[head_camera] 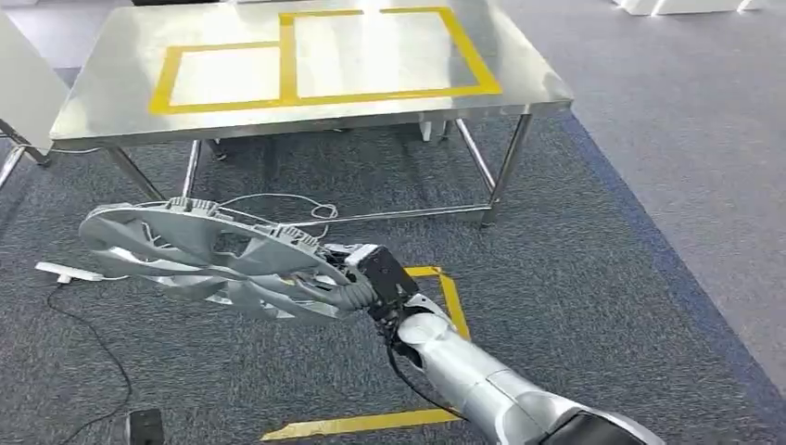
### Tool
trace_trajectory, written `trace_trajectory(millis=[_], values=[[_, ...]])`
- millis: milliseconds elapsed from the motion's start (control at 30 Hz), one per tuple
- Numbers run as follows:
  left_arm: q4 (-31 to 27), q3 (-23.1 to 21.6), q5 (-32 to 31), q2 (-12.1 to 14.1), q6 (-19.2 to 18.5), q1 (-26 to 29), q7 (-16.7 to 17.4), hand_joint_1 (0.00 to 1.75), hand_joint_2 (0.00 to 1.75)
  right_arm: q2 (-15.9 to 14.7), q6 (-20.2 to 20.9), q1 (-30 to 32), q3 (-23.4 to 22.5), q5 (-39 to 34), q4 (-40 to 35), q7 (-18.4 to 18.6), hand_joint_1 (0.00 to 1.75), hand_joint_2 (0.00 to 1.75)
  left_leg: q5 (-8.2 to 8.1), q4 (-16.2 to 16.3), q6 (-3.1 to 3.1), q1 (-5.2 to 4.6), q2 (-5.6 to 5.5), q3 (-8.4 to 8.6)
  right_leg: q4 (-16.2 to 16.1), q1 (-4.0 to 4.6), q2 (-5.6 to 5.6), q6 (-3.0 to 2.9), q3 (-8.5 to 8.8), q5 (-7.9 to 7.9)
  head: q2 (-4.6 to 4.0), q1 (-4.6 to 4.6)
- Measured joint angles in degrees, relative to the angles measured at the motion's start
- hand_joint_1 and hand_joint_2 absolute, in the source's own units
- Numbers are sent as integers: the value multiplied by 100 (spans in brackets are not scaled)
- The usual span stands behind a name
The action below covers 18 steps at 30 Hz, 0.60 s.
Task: Take the parts from the cabinet and place them on the table.
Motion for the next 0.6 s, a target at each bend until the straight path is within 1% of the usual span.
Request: trace_trajectory(millis=[33,67,100,133,167,200,233,267,300,333,367,400,433,467,500,533,567,600], values=[[0,-2,-2,0,2,6,0,0,0,-2,7,4,0,-2,0,-17,175,175,21,59,-12,-5,7,39,-53,8,4,-27,4,3,0,4],[-2,-7,-2,2,4,3,0,0,0,-2,4,13,-2,-4,0,-26,175,175,13,12,-27,-13,4,95,-77,-11,1,-41,71,-1,0,6],[-2,-20,-13,7,4,-6,0,0,0,0,4,31,0,-4,-13,-53,175,175,-29,69,-42,-20,10,59,-144,-80,-8,-36,179,13,0,6],[-2,-39,-20,-2,4,-11,0,0,0,-2,-2,33,-4,-9,-20,-105,175,175,-25,269,-73,-19,14,-15,-186,-84,-4,-40,243,5,0,-7],[-2,-50,-20,9,4,-15,0,0,0,0,-4,35,-4,-20,-50,-166,175,175,-106,615,-114,10,12,-206,-196,-97,-6,-50,280,-19,0,-12],[-2,-55,-20,11,2,-15,0,0,0,0,-4,40,-4,-22,-83,-203,175,175,-203,872,-139,30,15,-365,-195,-107,-6,-45,298,-41,0,-7],[-2,-57,-20,18,2,-3,0,0,0,-2,-22,56,-7,-26,-138,-269,175,175,-464,1363,-197,77,16,-696,-195,-123,-4,-35,352,-99,0,-14],[-2,-59,-20,22,2,10,0,0,0,-2,-72,88,-13,-24,-190,-313,175,175,-587,1564,-241,113,16,-876,-195,-141,-2,-15,400,-145,0,-12],[-2,-66,-26,24,0,25,0,0,0,-11,-129,133,-24,-13,-263,-354,175,175,-536,1536,-290,154,20,-940,-191,-169,3,23,455,-194,0,-14],[-2,-76,-37,26,0,30,0,0,0,-22,-179,177,-37,6,-351,-378,175,175,-337,1332,-345,197,26,-912,-182,-199,5,77,514,-250,0,-9],[-2,-85,-37,26,-2,29,0,0,0,-26,-212,203,-55,15,-432,-391,175,175,-21,966,-401,244,34,-806,-159,-236,5,120,574,-302,0,-11],[-2,-92,-39,28,-6,30,0,0,0,-26,-247,209,-61,26,-513,-400,175,175,409,454,-479,314,46,-638,-121,-275,5,165,628,-376,0,-11],[2,-94,-39,0,-18,39,0,0,0,-28,-284,203,-66,46,-571,-402,175,175,619,180,-586,377,53,-564,-88,-278,1,227,621,-441,0,-36],[7,-98,-44,-17,-31,26,0,0,0,-35,-359,196,-76,79,-636,-402,175,175,351,38,-541,284,76,-586,-40,-275,24,261,628,-461,0,-101],[9,-114,-61,-22,-35,16,-2,0,0,-35,-486,196,-94,142,-750,-400,175,175,427,98,-361,280,72,-568,-37,-253,28,296,582,-498,0,-105],[7,-140,-66,-24,-31,30,-7,0,0,-46,-626,215,-105,225,-844,-402,175,175,401,97,-291,275,68,-572,-12,-260,20,322,609,-542,0,-59],[7,-155,-79,-24,-31,38,-4,0,0,-50,-770,220,-107,317,-916,-413,175,175,377,112,-248,263,65,-559,-22,-266,17,350,637,-566,0,-51],[4,-183,-101,-18,-29,28,-7,0,0,-66,-950,223,-111,404,-1011,-419,175,175,363,118,-197,259,52,-501,-13,-292,7,379,599,-608,0,-49]])
